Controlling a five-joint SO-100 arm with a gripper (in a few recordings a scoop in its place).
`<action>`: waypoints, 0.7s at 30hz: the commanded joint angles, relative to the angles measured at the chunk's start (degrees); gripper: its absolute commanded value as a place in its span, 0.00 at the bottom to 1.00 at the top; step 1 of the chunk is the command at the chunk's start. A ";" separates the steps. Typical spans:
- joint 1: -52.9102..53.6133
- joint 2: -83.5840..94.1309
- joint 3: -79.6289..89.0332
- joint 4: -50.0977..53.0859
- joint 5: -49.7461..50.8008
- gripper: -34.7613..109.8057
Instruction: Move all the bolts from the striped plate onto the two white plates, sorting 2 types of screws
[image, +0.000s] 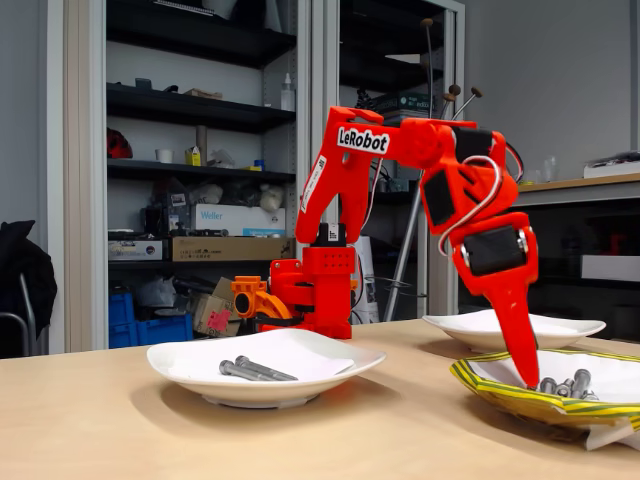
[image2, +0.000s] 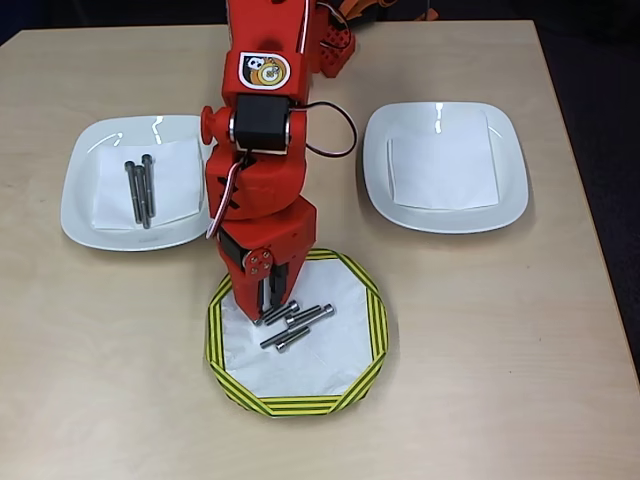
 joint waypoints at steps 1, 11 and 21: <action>0.53 0.09 -1.76 1.05 0.88 0.28; 1.93 1.14 -0.09 6.15 -1.32 0.28; 2.46 0.18 -2.02 7.38 -3.43 0.29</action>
